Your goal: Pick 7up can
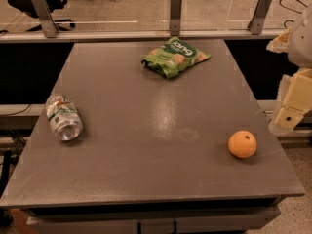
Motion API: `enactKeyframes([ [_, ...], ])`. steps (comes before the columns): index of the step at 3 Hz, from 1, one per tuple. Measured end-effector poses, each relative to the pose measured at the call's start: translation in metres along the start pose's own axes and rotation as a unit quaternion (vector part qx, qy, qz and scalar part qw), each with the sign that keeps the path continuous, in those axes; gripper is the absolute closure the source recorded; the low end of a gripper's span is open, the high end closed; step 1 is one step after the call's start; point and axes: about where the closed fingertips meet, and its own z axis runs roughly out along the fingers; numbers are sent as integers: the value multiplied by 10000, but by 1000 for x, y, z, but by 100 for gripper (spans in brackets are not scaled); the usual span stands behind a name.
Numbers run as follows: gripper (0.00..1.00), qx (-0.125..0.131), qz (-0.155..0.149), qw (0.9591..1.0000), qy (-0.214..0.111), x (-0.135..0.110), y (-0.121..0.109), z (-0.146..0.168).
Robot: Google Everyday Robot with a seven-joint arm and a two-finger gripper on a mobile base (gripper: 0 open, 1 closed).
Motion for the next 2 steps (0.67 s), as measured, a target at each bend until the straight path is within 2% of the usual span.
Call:
enactKeyframes([
  [1, 0, 1, 0, 10000, 0, 0, 0, 0],
  [2, 0, 7, -23, 9999, -134, -7, -3, 1],
])
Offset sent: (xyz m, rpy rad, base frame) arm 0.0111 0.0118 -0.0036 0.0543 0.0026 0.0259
